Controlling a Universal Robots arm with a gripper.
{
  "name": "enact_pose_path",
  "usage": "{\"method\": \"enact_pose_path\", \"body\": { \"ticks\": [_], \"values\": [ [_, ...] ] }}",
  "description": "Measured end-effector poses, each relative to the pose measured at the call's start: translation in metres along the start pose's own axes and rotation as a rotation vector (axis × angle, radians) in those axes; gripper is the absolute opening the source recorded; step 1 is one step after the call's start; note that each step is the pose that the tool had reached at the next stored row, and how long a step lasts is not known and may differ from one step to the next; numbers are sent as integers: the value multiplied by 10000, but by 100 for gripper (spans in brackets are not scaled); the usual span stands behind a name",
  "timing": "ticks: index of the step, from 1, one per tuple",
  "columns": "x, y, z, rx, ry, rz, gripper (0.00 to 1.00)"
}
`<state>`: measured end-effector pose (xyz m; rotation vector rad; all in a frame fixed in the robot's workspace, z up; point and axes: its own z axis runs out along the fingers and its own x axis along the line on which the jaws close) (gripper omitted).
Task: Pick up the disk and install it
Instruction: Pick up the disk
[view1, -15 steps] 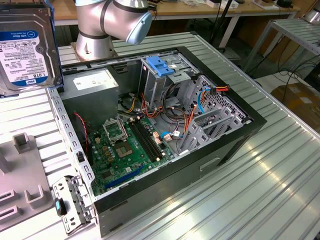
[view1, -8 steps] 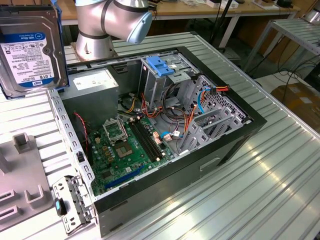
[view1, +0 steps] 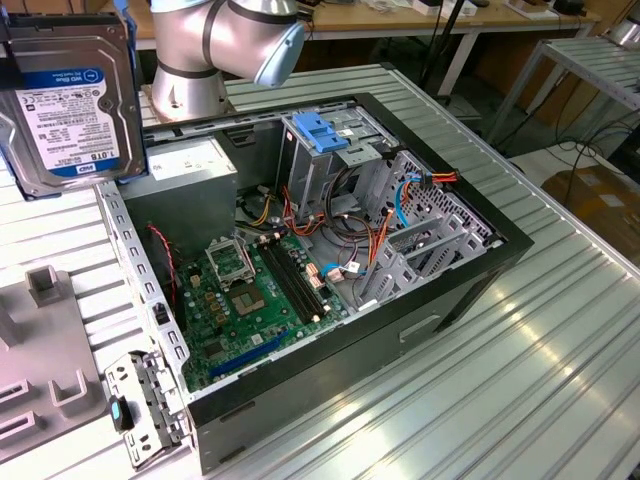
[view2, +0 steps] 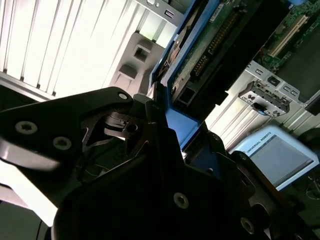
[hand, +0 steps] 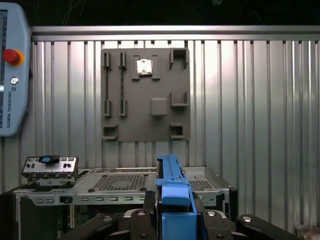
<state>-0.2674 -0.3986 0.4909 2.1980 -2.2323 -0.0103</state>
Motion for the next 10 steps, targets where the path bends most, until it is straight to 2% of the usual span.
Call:
{"method": "enact_pose_path", "body": {
  "ticks": [7, 10],
  "values": [
    [8, -99, 5, 1, -1, 1, 37],
    [58, -134, 7, 0, 2, 0, 37]
  ]
}}
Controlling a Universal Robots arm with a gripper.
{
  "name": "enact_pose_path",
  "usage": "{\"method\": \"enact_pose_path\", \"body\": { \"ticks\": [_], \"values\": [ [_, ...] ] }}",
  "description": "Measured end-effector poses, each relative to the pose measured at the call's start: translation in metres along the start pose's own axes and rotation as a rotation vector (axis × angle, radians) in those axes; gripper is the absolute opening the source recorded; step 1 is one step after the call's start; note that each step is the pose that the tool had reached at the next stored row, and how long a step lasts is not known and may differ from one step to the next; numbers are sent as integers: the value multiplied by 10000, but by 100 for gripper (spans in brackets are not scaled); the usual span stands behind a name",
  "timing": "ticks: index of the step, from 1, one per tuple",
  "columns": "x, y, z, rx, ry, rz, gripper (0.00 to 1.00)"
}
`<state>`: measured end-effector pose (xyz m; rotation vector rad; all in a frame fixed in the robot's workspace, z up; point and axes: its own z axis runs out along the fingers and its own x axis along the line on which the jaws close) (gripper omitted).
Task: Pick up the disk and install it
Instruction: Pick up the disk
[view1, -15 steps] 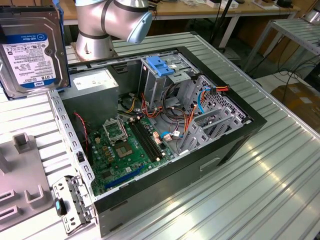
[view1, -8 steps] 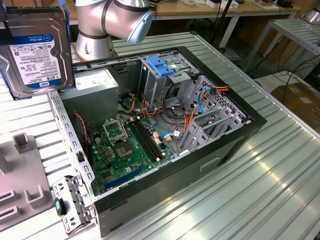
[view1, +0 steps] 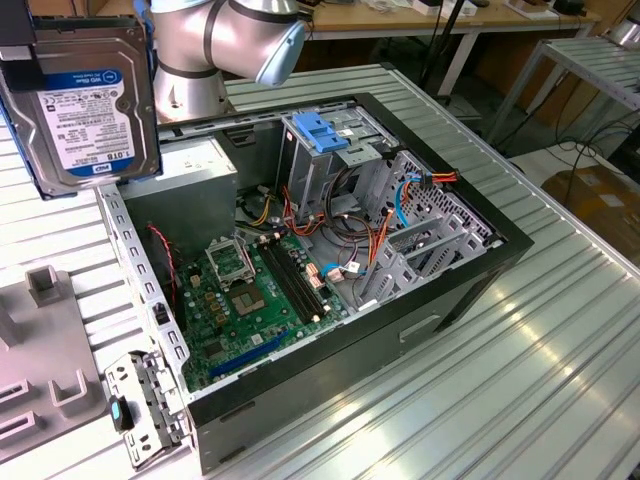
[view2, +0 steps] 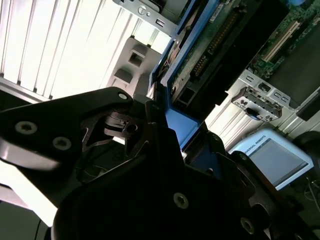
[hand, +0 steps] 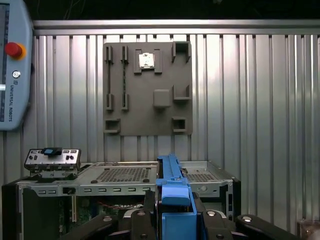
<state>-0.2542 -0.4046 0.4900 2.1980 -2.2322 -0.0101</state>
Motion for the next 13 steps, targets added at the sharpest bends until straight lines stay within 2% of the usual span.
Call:
{"method": "enact_pose_path", "body": {
  "ticks": [2, 8, 10, 13],
  "values": [
    [41, -24, 1, 0, 5, 1, 37],
    [100, -90, 7, 0, 9, 0, 37],
    [105, -129, 10, 0, 12, 0, 37],
    [115, -226, 16, 0, 22, 1, 37]
  ]
}}
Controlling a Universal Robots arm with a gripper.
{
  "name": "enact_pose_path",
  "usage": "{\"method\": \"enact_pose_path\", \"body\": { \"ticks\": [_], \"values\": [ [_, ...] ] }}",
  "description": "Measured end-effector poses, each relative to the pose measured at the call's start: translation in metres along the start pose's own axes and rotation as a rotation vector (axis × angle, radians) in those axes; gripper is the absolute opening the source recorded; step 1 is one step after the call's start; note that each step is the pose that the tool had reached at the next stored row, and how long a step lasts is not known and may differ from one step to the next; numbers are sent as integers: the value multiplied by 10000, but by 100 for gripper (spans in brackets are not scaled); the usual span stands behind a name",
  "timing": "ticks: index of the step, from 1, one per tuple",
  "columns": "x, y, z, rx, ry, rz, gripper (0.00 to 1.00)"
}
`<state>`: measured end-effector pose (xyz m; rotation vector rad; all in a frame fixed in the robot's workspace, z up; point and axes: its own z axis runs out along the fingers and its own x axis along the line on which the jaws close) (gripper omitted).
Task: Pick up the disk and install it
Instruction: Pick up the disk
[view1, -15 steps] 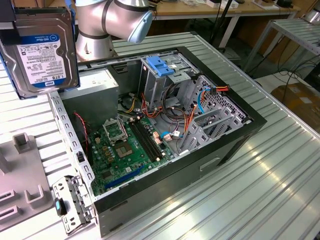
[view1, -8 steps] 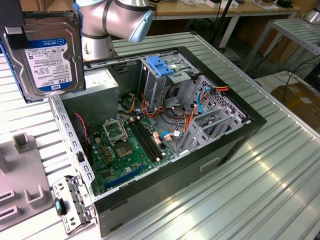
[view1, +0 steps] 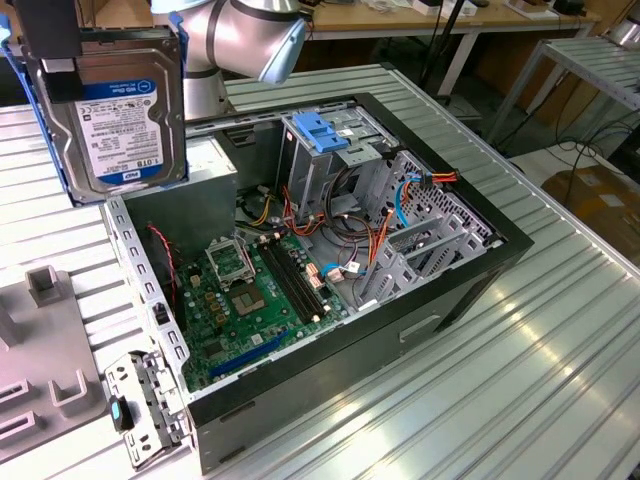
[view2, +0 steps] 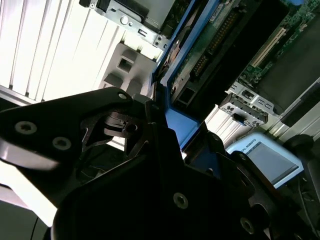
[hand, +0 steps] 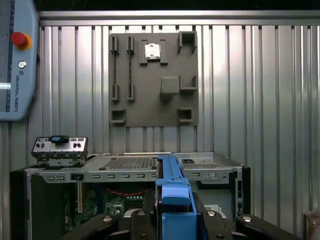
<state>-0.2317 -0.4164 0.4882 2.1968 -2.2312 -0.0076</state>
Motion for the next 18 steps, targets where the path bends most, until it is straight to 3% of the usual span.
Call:
{"method": "enact_pose_path", "body": {
  "ticks": [18],
  "values": [
    [56, -289, 16, 1, 37, 0, 37]
  ]
}}
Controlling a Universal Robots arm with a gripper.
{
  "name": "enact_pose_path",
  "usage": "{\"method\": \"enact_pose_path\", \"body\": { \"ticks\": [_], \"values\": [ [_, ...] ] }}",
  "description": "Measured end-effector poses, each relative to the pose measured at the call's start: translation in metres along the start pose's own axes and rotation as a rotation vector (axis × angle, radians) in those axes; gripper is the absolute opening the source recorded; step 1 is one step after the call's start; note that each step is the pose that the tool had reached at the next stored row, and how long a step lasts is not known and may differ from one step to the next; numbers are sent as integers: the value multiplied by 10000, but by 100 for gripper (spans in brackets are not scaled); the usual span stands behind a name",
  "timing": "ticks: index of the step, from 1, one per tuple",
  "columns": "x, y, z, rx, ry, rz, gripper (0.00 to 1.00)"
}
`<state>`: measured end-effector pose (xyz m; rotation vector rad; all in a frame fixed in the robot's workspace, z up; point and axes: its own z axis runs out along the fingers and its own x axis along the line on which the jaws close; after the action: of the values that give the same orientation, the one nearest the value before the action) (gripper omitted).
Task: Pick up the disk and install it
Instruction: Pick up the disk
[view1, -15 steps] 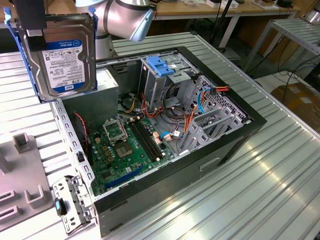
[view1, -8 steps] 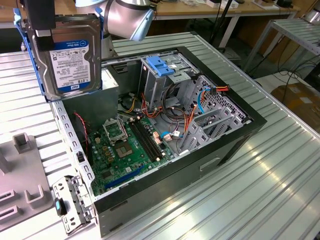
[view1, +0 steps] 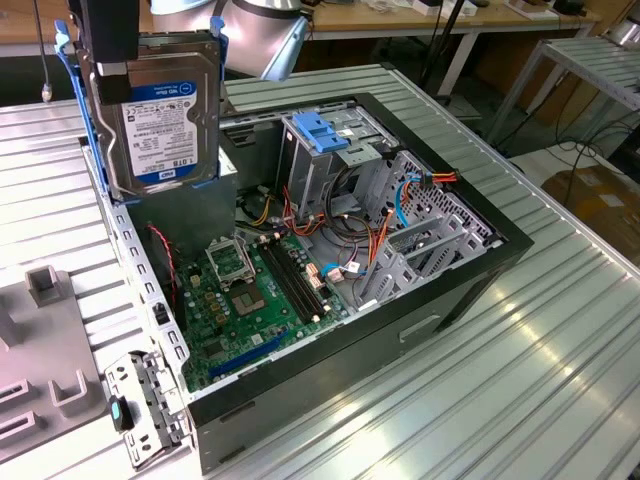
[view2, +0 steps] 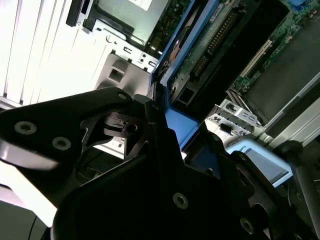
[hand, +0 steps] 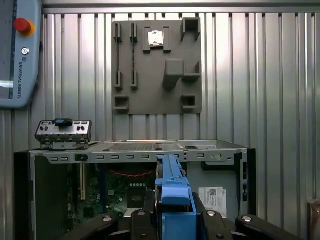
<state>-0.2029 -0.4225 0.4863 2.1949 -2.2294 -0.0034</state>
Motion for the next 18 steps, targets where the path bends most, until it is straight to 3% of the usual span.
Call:
{"method": "enact_pose_path", "body": {
  "ticks": [5, 14, 18],
  "values": [
    [18, -71, 4, 0, 6, 0, 37],
    [19, -81, 4, 0, 7, -2, 37],
    [18, -146, 3, 0, 6, 0, 37]
  ]
}}
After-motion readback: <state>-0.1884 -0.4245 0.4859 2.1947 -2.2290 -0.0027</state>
